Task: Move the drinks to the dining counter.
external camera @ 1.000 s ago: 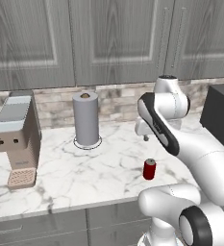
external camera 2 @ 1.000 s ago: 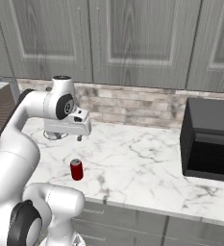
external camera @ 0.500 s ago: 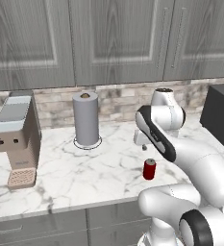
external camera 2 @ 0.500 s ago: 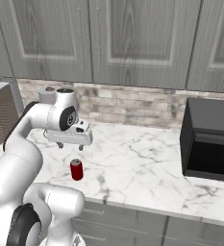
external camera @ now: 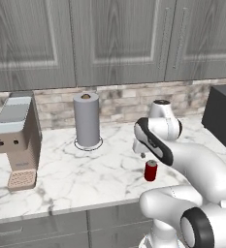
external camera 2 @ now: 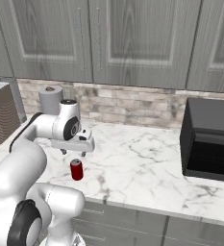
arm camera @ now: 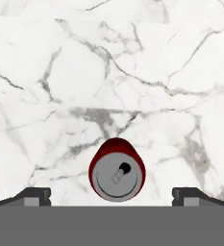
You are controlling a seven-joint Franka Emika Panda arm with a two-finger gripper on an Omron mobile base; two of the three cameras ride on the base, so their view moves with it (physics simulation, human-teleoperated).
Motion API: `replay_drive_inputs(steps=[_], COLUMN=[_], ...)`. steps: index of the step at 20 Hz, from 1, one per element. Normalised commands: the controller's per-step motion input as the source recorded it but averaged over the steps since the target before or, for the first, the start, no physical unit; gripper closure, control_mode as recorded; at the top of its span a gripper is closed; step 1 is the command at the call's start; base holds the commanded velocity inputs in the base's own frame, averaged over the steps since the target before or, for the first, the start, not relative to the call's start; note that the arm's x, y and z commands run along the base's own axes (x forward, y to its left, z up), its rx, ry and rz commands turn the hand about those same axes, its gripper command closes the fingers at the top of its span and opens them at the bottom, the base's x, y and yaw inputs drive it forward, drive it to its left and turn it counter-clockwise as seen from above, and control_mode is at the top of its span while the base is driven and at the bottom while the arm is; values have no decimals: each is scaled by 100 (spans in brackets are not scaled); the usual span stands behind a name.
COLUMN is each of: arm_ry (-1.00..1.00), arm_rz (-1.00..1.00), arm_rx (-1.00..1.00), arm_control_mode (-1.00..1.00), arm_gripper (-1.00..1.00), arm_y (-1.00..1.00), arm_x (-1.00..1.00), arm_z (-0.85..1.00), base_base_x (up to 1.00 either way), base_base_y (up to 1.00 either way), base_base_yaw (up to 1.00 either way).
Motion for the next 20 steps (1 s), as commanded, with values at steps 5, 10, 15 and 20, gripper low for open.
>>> replay_drive_inputs(steps=[5,10,15,20], arm_ry=[0,1,1,3], arm_rz=[0,0,0,0], arm_rx=[0,0,0,0], arm_control_mode=[-100,-100,-100,-100], arm_gripper=[-100,-100,-100,-100], arm_y=[-5,-4,-3,0], arm_x=[3,0,0,0], arm_z=[-18,-17,-20,-20], base_base_x=[0,0,0,0], base_base_y=[0,0,0,0], base_base_yaw=[0,0,0,0])
